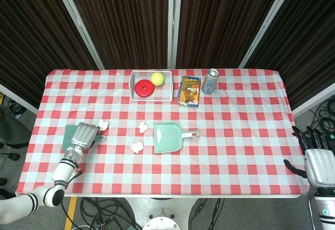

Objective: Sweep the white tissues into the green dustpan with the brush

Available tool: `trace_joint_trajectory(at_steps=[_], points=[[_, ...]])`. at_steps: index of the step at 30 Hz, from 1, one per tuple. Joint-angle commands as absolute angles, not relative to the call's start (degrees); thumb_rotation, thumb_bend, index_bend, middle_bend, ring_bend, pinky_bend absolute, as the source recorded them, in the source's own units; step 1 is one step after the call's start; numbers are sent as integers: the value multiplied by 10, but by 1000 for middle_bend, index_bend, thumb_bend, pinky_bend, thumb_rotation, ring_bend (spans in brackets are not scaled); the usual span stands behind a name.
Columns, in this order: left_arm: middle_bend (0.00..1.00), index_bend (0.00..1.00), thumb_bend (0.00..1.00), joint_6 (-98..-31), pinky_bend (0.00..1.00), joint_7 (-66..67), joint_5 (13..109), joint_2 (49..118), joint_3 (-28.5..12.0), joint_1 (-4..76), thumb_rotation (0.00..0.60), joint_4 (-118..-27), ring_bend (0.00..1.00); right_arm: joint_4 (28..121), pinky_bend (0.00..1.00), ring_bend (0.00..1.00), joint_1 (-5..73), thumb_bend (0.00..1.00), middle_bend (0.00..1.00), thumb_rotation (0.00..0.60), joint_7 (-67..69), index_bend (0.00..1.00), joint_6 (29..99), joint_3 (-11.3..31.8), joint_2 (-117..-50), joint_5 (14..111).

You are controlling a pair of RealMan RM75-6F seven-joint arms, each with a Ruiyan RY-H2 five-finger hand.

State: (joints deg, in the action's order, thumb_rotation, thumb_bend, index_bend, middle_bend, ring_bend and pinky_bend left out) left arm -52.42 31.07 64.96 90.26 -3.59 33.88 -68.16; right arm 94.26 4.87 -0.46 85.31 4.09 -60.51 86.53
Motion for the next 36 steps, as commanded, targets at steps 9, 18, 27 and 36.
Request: trace_joint_trajectory(at_steps=[9, 18, 27, 36], points=[[568, 536, 414, -624, 894, 156, 771, 822, -18, 302, 600, -746, 777, 978, 109, 79, 108, 145, 299, 600, -48, 168, 784, 39, -610, 910], [568, 538, 414, -660, 894, 57, 842, 783, -5, 292, 600, -797, 775, 999, 157, 124, 243, 137, 367, 600, -180, 306, 611, 87, -693, 854], [568, 538, 413, -651, 889, 36, 851, 793, 0, 291, 600, -782, 773, 909, 161, 127, 351, 121, 377, 600, -345, 346, 520, 126, -842, 714], [567, 538, 412, -640, 888, 31, 849, 793, -2, 293, 600, -777, 772, 820, 169, 146, 411, 122, 381, 600, -413, 372, 505, 128, -940, 630]])
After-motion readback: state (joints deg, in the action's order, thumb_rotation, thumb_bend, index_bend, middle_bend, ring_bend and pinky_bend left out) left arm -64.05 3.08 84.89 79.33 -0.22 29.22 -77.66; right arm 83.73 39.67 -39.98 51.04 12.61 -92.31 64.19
